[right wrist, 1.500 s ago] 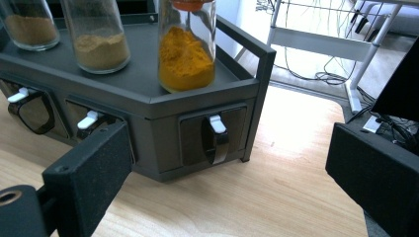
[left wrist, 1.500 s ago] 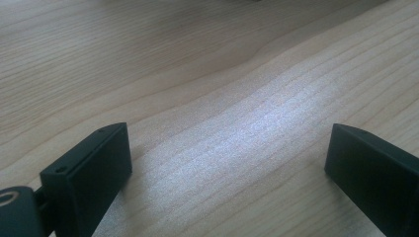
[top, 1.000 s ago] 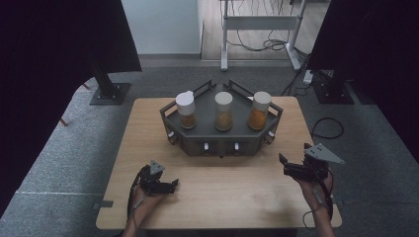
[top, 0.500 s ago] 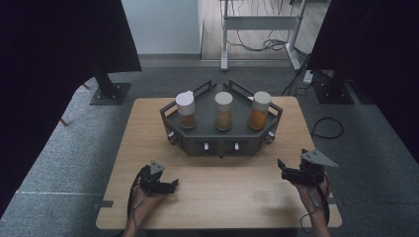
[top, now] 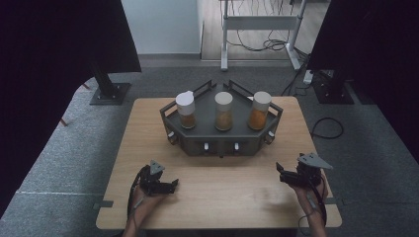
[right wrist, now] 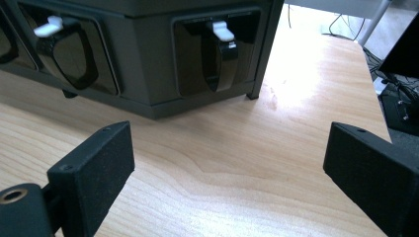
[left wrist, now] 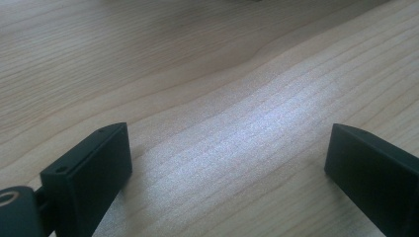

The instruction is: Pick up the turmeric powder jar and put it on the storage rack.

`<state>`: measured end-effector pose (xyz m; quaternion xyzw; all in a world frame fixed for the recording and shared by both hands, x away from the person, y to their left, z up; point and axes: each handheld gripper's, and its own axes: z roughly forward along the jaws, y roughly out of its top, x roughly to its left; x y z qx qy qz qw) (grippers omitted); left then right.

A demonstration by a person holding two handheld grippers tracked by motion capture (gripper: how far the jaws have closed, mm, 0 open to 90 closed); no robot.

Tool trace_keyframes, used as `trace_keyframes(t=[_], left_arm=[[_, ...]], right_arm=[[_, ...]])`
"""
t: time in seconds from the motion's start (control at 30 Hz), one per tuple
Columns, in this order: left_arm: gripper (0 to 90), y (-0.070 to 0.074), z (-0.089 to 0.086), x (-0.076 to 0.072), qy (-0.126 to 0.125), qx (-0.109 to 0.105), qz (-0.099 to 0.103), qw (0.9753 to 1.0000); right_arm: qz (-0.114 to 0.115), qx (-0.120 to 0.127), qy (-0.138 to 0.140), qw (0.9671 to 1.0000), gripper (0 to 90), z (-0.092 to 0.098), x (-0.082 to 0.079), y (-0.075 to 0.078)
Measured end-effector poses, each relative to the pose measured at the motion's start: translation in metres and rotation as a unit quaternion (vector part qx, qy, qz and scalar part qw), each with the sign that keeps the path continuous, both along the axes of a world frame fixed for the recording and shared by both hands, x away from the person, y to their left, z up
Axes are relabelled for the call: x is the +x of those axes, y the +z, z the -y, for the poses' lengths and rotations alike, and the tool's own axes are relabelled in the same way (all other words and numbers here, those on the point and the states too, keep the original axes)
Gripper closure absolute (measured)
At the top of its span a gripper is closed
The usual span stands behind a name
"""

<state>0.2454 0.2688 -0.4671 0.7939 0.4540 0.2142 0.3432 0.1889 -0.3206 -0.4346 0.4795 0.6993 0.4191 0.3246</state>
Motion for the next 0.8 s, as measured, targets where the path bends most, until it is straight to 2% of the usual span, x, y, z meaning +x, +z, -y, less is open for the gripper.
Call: trace_keyframes(t=[0.8], left_arm=[[3.7, 0.000, 0.000, 0.000, 0.000, 0.000, 0.000, 1.0000]], right_arm=[[-0.042, -0.019, -0.007, 0.9989, 5.4, -0.003, 0.007, -0.027]])
